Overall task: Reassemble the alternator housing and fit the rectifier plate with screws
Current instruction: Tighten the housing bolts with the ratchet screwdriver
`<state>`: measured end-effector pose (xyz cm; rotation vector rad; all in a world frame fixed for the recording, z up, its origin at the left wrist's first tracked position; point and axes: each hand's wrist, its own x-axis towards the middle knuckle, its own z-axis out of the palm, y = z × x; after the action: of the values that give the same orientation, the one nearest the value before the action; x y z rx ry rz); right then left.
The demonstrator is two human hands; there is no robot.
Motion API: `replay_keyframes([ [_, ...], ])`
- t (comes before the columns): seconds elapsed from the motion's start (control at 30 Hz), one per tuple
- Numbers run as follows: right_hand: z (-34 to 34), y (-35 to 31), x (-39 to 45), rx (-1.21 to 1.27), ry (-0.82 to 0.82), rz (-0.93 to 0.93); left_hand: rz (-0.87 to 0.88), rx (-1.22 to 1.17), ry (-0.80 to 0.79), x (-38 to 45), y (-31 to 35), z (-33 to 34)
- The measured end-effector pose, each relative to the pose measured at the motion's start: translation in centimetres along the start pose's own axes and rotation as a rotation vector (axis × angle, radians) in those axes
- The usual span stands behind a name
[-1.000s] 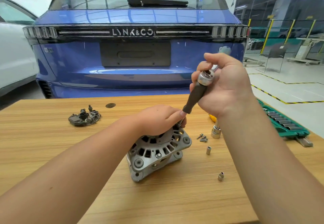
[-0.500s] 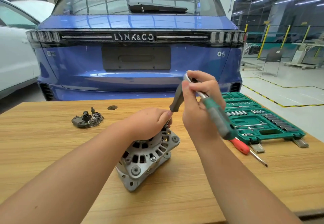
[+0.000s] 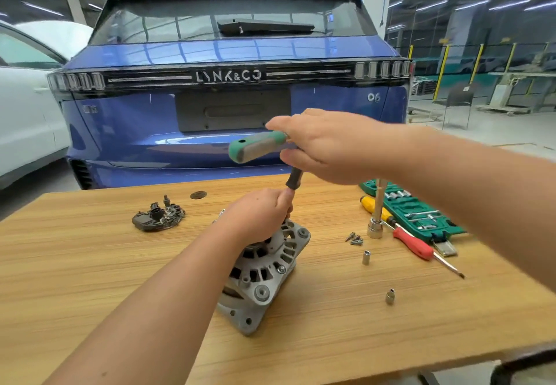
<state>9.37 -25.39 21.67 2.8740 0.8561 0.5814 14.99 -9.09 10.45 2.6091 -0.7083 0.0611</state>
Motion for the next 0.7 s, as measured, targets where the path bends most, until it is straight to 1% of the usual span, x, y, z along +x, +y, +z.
replay_keyframes([
  [0.07,-1.3,0.4,0.2,-0.076,-0.090,-0.069,0.007,0.008,-0.005,-0.1,0.0,0.0],
  [0.13,-2.3,0.5,0.5,-0.186,-0.165,-0.098,0.006,0.013,-0.011,-0.1,-0.1,0.0],
  [0.2,-3.0,0.5,0.9,-0.247,-0.205,-0.117,0.004,0.005,-0.013,-0.1,-0.2,0.0],
  [0.33,-3.3,0.5,1.9,-0.362,-0.162,-0.120,0.025,0.010,-0.022,0.0,-0.3,0.0],
  [0.4,-3.1,0.7,2.9,-0.325,-0.171,-0.056,0.046,0.026,-0.023,0.0,-0.3,0.0],
  [0.43,-2.9,0.7,3.4,-0.235,-0.185,0.010,0.055,0.032,-0.022,0.0,-0.3,-0.1],
  [0.47,-2.7,0.7,3.9,-0.089,-0.202,0.098,0.059,0.030,-0.024,-0.1,-0.4,-0.1],
  [0.57,-1.5,0.8,4.7,0.419,-0.227,0.386,0.060,0.008,-0.030,-0.1,-0.6,-0.1],
  [0.6,-1.1,0.9,4.7,0.622,-0.216,0.480,0.060,0.005,-0.028,-0.1,-0.7,-0.1],
  [0.7,0.2,0.7,4.3,1.409,-0.093,0.694,0.063,-0.008,-0.026,0.1,-0.9,0.1],
])
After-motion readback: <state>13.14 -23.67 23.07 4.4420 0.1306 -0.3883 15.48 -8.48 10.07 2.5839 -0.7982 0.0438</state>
